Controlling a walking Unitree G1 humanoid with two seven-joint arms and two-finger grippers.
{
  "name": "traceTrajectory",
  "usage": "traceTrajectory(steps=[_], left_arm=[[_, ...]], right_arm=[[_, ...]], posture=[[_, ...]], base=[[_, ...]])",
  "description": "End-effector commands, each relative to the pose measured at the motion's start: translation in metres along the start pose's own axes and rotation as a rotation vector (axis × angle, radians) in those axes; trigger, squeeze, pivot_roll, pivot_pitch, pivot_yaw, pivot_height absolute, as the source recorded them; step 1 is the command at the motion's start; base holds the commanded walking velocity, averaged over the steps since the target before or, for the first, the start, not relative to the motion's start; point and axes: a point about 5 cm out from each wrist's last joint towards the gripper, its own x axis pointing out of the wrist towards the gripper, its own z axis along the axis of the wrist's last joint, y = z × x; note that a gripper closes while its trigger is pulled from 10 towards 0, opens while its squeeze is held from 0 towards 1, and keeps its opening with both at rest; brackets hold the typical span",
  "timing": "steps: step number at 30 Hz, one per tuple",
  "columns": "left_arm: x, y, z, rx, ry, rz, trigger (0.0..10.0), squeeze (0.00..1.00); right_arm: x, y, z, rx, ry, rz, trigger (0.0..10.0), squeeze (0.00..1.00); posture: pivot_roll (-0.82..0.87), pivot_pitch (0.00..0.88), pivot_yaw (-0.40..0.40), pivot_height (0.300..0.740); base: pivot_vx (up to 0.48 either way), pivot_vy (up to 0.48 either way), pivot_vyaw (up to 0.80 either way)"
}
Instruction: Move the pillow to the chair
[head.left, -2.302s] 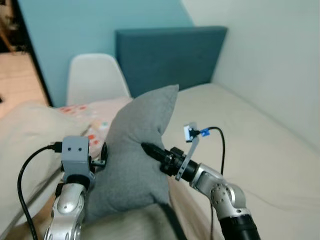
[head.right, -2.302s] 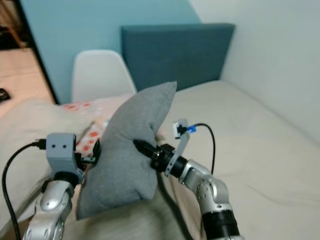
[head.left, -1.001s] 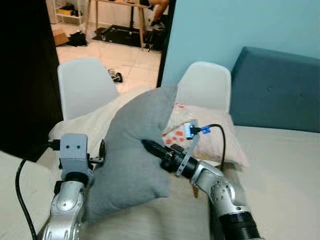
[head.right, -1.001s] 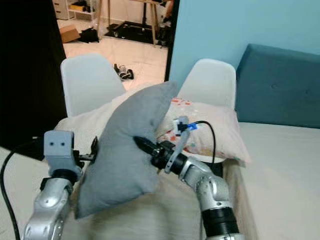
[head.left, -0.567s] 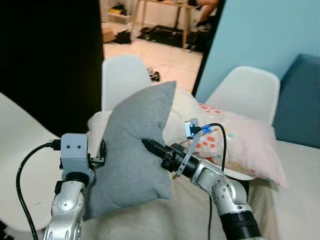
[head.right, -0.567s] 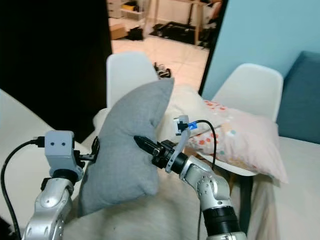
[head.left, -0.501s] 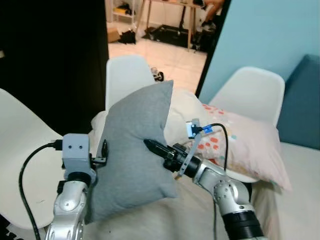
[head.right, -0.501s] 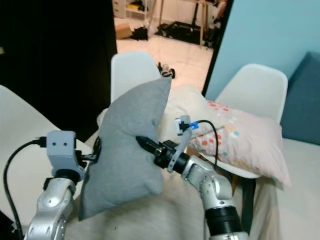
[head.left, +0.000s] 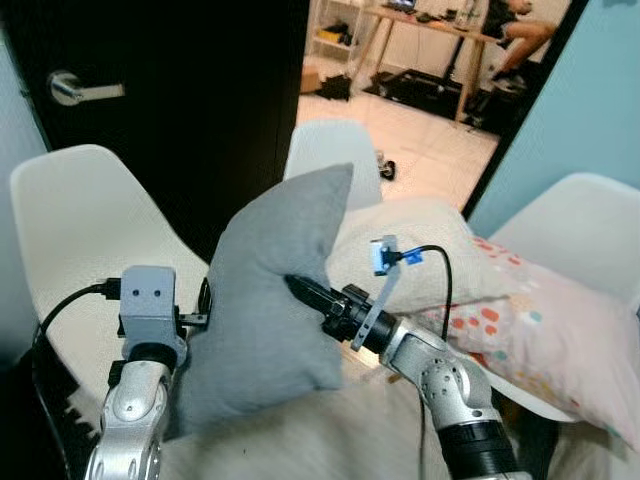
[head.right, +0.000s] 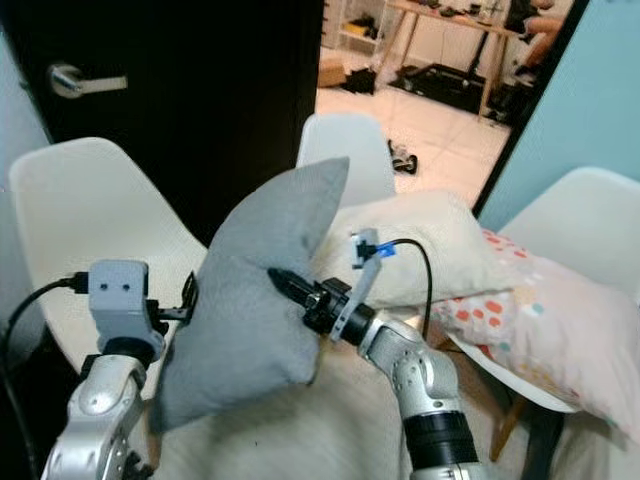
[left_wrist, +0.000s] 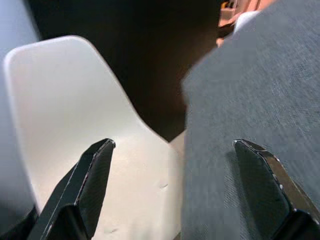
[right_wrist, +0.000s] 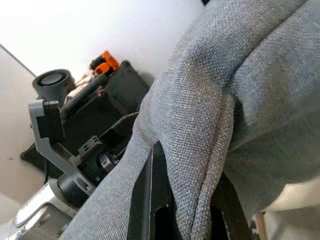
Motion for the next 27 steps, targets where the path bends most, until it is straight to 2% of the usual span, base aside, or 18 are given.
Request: traceTrajectory(steps=[1, 14, 27], left_arm=[[0.0, -0.007, -0.002, -0.007, 0.017, -0.036, 10.0, 0.0], [0.0, -0.01, -0.004, -0.001, 0.028, -0.047, 10.0, 0.0], [-0.001, -0.019, -0.002, 0.038, 0.031, -0.127, 10.0, 0.0]], right_arm=[[-0.001, 0.004, 0.012, -0.033, -0.065, 0.038, 10.0, 0.0], [-0.001, 0.005, 0.011, -0.033, -0.062, 0.043, 10.0, 0.0], [0.0, 0.005, 0.011, -0.031, -0.065, 0.046, 10.0, 0.0]], posture=[[0.02, 0.0, -0.125, 0.709], [0.02, 0.0, -0.119, 0.709], [0.03, 0.0, -0.118, 0.709]], base=[[0.0, 0.0, 0.76], [0.0, 0.0, 0.76], [0.0, 0.0, 0.76]])
